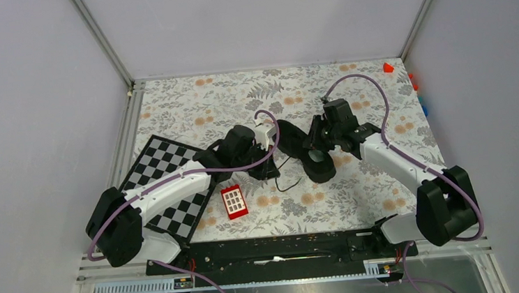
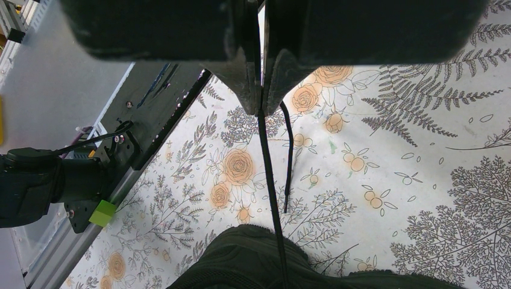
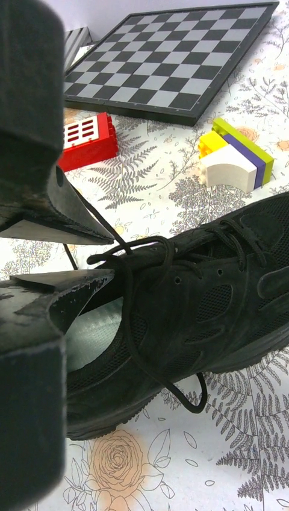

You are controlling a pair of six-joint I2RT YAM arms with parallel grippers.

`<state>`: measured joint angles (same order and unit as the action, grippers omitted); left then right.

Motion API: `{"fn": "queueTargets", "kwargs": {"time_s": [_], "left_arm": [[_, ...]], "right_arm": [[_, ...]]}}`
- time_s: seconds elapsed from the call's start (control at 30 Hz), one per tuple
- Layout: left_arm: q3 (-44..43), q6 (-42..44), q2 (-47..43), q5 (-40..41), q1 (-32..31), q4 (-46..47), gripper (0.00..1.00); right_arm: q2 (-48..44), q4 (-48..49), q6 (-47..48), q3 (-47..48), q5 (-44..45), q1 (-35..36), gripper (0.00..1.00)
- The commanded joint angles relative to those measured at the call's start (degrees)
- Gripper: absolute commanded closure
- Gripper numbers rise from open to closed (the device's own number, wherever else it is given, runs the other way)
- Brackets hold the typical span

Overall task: Tie the shoes
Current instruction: Cross the shoelace with the shoelace.

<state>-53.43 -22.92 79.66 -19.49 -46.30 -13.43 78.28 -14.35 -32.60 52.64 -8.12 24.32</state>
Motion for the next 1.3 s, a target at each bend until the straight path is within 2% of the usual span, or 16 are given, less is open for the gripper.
{"fn": "queueTargets", "kwargs": {"time_s": [0.0,0.1,0.2,0.27,0.67,1.03,1.27], "left_arm": [[-1.15,0.59,-1.81,-0.08,-0.18,1.97,1.0],[-1.18,0.72,-1.79,-0.03,-0.17,1.94,1.0],[-1.16,0.83,-1.78,-0.03,-0.19,1.92,1.0],[-1.11,0.92,-1.72,-0.02,-0.19,1.92,1.0],[-1.02,0.86,-1.72,-0.11,-0.19,2.05,1.0],[-1.19,0.77,-1.88,-0.28,-0.19,1.96,1.0],[-1.19,0.86,-1.96,-0.1,-0.19,1.48,1.0]], "right_arm": [[1.44,1.07,0.39,2.28,0.62,-0.32,0.72],[2.1,1.06,0.35,2.63,0.74,-0.32,0.73],[1.45,1.26,0.22,2.68,1.01,-0.32,0.86],[0.34,1.43,0.08,2.64,1.49,-0.32,0.9],[-1.62,0.81,0.44,4.41,2.03,-0.32,0.91],[5.35,3.0,0.15,7.37,1.1,-0.3,0.92],[5.76,3.16,0.04,4.78,1.03,-0.32,0.97]]}}
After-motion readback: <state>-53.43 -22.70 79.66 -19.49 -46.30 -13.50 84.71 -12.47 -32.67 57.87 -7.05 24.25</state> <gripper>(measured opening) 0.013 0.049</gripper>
